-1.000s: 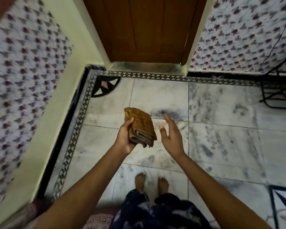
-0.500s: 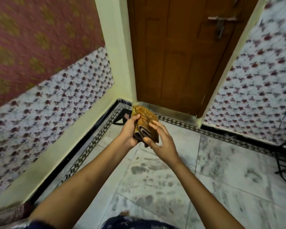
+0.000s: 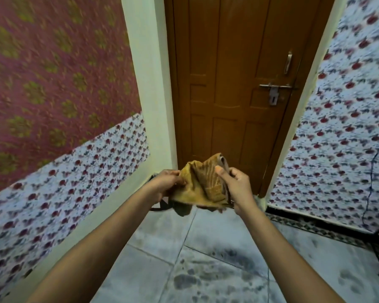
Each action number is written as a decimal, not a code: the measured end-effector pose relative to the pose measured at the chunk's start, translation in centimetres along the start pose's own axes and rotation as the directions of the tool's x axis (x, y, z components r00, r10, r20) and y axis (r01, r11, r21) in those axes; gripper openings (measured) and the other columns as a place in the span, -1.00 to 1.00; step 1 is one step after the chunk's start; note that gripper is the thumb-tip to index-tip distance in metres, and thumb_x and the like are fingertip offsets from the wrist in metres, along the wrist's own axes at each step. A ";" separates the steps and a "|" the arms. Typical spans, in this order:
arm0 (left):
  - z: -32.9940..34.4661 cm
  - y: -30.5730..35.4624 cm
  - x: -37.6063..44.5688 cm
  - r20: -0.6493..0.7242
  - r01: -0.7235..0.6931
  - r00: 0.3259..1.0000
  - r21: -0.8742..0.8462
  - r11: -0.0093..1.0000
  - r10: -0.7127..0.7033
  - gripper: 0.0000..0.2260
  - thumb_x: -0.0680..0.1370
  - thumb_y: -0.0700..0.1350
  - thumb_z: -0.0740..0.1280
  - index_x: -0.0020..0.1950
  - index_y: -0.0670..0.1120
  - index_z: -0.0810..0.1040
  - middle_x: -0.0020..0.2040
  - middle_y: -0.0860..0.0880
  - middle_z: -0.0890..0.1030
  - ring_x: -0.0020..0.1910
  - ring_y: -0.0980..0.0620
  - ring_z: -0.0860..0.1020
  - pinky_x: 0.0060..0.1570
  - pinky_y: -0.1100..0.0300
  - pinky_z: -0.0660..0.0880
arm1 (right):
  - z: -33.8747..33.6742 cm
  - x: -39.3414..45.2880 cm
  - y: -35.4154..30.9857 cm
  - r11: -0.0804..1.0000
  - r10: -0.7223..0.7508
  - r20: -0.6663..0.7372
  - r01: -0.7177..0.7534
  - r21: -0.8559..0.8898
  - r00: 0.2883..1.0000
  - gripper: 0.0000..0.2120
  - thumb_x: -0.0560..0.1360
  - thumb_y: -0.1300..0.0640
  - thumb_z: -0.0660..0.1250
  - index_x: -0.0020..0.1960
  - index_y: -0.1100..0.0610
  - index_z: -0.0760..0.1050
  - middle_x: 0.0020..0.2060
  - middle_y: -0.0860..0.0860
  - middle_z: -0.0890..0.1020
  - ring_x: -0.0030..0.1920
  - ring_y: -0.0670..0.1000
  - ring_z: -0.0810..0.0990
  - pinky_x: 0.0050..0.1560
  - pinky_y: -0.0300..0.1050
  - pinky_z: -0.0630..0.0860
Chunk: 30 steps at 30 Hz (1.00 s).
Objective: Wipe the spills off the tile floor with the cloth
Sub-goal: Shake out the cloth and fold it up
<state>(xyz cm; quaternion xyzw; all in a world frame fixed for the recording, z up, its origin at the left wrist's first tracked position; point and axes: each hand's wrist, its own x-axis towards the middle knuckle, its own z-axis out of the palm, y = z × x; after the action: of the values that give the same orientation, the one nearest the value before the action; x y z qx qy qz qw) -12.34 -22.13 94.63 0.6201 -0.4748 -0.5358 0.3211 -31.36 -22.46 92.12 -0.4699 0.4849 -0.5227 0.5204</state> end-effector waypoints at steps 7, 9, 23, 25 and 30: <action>-2.6 -0.2 1.0 -0.077 -0.131 0.987 0.131 0.983 0.141 -0.79 0.54 -0.24 0.25 0.10 -0.01 0.55 0.10 -0.08 0.58 0.12 -0.08 0.48 0.17 -0.04 0.41 | 3.1 2.2 -2.0 0.972 0.188 -0.026 -0.182 0.149 0.982 -0.77 0.51 0.13 0.34 0.09 0.25 0.54 -0.16 0.13 0.66 -0.15 0.07 0.65 -0.27 -0.16 0.56; -2.3 0.2 0.6 -0.037 -0.223 0.973 0.093 0.970 0.227 -0.83 0.54 -0.27 0.25 0.05 -0.06 0.55 0.04 -0.07 0.57 0.07 -0.02 0.49 0.13 0.04 0.41 | 4.3 2.5 -2.3 0.973 0.203 -0.024 -0.199 0.120 0.979 -0.76 0.51 0.15 0.34 0.12 0.27 0.52 -0.17 0.12 0.65 -0.18 0.05 0.63 -0.27 -0.15 0.54; 0.8 0.9 1.1 -0.041 -0.557 0.739 0.525 0.644 0.672 -0.84 0.44 -0.03 0.43 -0.02 0.00 0.56 -0.06 0.00 0.47 -0.07 0.05 0.48 -0.09 0.21 0.46 | 5.9 3.3 -2.4 0.916 0.314 -0.009 -0.300 0.268 0.949 -0.83 0.58 0.21 0.18 -0.07 0.22 0.54 -0.29 0.12 0.63 -0.36 0.00 0.62 -0.43 -0.16 0.56; 0.8 1.2 1.3 -0.115 -0.539 0.745 0.476 0.695 0.657 -0.89 0.50 -0.02 0.36 -0.07 -0.04 0.58 -0.11 -0.01 0.53 -0.10 0.01 0.52 -0.08 0.11 0.50 | 5.8 2.7 -2.6 0.889 0.308 0.050 -0.306 0.342 0.950 -0.81 0.58 0.24 0.16 -0.03 0.25 0.54 -0.28 0.12 0.66 -0.32 0.02 0.65 -0.32 -0.11 0.61; -0.4 2.1 2.2 -0.298 -0.445 0.857 -0.016 0.895 0.421 -0.92 0.54 -0.07 0.29 -0.09 -0.02 0.57 -0.07 -0.09 0.65 -0.02 -0.09 0.60 0.07 -0.15 0.53 | 6.3 1.3 -3.0 0.949 0.085 0.197 -0.139 0.282 0.977 -0.70 0.53 0.37 0.20 0.24 0.20 0.42 0.00 0.13 0.61 -0.03 0.03 0.61 -0.01 -0.12 0.55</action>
<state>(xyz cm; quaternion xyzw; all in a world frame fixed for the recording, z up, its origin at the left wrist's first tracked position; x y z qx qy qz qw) -12.49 -24.95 95.88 0.5541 -0.5274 -0.3739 0.5244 -25.34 -23.87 95.69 -0.4048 0.3782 -0.5133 0.6555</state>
